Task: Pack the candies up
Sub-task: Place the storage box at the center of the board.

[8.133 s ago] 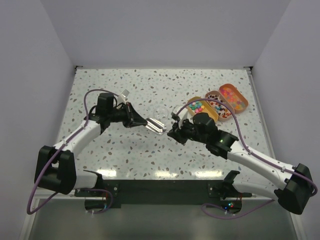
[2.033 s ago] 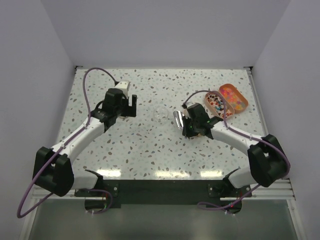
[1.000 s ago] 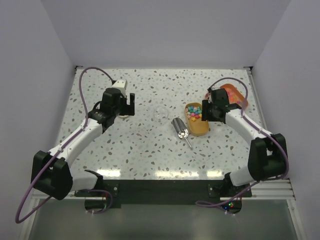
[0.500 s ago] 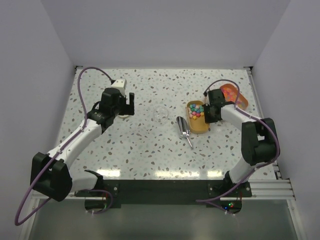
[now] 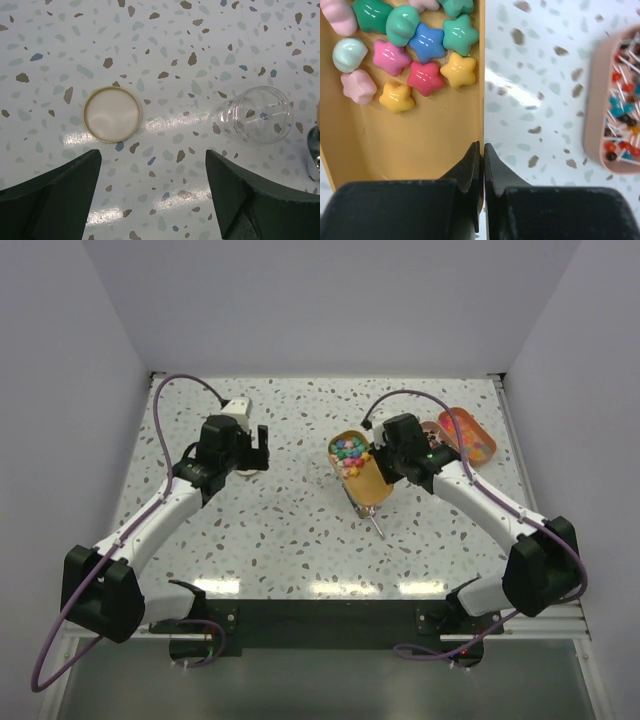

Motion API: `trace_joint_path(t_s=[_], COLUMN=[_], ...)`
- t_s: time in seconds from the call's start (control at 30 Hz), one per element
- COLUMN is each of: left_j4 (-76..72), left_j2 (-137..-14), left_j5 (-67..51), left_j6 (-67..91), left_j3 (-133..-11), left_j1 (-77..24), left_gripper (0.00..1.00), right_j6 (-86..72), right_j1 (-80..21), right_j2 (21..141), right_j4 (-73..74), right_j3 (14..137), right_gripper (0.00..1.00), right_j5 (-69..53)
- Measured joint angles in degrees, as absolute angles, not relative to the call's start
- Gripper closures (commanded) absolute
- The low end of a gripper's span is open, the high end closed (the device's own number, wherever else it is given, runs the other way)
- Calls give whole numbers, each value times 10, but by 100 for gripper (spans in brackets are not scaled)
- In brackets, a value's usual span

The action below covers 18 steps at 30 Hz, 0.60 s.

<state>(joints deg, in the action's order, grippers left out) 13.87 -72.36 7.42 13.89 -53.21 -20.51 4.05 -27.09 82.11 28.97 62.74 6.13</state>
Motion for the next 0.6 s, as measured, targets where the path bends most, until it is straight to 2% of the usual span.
trace_joint_path(t_s=[0.13, 0.3, 0.6], left_j4=[140, 144, 178], left_j2=[-723, -682, -614], left_j5=[50, 26, 0], left_j6=[149, 177, 220], left_j3=[-531, -480, -403], left_j1=[-204, -203, -203], left_gripper=[10, 10, 11], right_j6=[62, 77, 115], right_j1=[-356, -444, -479], right_j2=[811, 860, 985], right_j4=[296, 286, 226], right_j3=[638, 626, 617], right_gripper=[100, 100, 100], right_j5=[27, -24, -62])
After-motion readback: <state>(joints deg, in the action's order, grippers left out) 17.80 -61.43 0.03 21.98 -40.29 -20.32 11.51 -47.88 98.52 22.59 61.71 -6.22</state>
